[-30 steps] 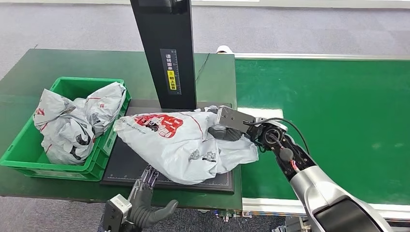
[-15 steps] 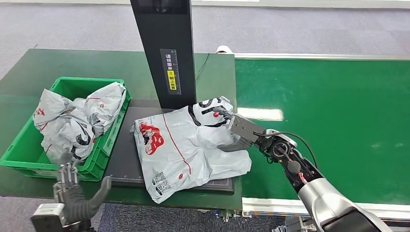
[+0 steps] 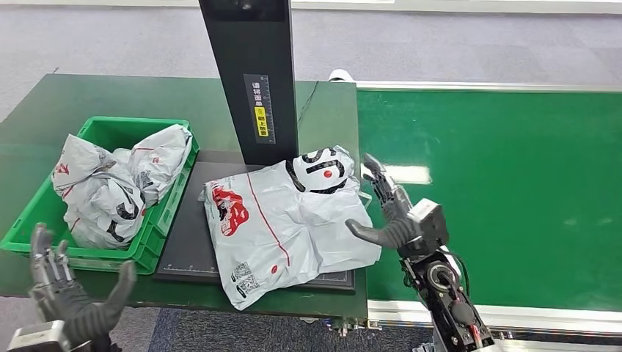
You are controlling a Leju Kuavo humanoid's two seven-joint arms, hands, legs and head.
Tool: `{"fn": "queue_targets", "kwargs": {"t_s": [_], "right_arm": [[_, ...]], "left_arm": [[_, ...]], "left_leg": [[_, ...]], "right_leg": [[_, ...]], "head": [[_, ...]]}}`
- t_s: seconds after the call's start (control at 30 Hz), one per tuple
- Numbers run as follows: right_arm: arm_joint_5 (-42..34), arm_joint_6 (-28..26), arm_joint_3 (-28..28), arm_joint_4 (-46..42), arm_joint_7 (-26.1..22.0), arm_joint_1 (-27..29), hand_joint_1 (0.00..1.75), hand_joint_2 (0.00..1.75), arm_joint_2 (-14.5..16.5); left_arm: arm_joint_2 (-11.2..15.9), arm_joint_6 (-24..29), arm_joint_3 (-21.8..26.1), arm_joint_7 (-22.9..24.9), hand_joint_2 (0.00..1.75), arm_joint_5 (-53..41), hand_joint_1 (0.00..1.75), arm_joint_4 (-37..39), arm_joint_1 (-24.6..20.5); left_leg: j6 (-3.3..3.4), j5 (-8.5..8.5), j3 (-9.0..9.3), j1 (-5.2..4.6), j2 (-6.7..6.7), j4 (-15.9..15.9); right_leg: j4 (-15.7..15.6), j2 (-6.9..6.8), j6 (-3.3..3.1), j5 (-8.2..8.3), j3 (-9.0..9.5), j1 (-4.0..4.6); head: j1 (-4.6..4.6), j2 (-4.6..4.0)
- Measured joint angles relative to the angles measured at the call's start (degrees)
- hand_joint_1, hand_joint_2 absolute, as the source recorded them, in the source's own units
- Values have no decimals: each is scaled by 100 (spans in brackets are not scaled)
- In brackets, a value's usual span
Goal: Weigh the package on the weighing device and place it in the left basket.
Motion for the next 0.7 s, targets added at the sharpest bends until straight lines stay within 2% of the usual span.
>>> {"fn": "queue_targets", "kwargs": {"t_s": [0.13,0.3,0.47,0.7], "right_arm": [[-789,120,-522,-606,173,521,0,175,420],[-1104,246,-892,-864,387,846,0,175,722],[-1215,411,-1182,-876,521,941,0,175,870],[-1290,550,-1451,-864,582,942,0,175,1016]], "left_arm": [[123,-174,-769,393,175,-1088,0,276,-331],[313,-192,-1519,1004,175,-2128,0,743,-934],[539,-154,-1857,1415,175,-2704,0,1436,-1705],[777,-390,-2195,1738,175,-3186,0,2679,-2676]], "left_leg": [[0,0,2,-1,1,0],[0,1,3,-1,2,0],[-1,2,5,0,5,0],[-1,3,3,0,5,1]], "right_leg": [[0,2,0,1,2,0],[0,2,0,1,1,-1],[0,7,-1,3,1,0],[1,7,0,3,1,0]], "head": [[-1,0],[-1,0],[-2,0],[-1,0]]}}
